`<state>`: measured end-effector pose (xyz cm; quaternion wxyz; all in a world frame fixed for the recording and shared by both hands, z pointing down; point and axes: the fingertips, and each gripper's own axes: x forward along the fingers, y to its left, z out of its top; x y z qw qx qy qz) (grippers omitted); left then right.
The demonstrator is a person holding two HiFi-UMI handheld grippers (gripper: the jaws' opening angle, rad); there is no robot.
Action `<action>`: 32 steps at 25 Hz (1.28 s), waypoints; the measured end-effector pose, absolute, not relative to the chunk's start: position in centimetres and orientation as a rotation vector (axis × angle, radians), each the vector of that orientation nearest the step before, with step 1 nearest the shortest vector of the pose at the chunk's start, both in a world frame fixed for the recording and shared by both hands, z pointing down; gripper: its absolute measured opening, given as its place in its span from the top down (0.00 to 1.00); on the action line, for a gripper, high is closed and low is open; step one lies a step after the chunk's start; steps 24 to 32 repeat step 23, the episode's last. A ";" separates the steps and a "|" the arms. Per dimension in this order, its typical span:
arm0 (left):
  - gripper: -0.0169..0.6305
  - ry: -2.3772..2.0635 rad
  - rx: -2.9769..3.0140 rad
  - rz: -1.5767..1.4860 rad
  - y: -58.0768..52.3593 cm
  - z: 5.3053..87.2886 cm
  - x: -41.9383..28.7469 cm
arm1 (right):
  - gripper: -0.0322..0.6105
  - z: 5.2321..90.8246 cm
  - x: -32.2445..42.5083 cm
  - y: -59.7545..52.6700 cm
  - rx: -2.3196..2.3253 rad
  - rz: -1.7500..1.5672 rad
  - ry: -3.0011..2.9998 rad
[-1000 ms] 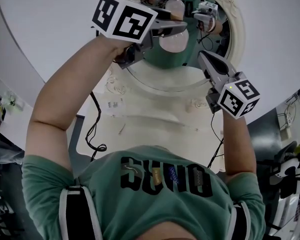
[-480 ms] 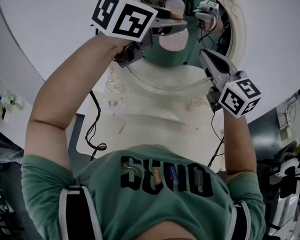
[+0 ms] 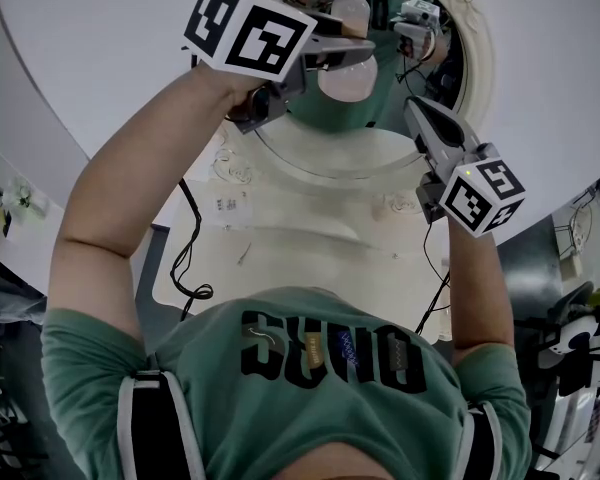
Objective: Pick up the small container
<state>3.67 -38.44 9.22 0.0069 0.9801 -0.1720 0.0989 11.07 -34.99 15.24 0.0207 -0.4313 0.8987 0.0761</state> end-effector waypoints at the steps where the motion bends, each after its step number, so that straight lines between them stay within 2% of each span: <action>1: 0.75 -0.539 3.066 0.310 -38.4 9.2 3.7 | 0.94 15.2 11.0 -34.9 -1.340 0.249 2.791; 32: 0.75 -0.544 3.064 0.322 -38.7 9.4 3.7 | 0.94 15.6 10.7 -35.0 -1.329 0.250 2.816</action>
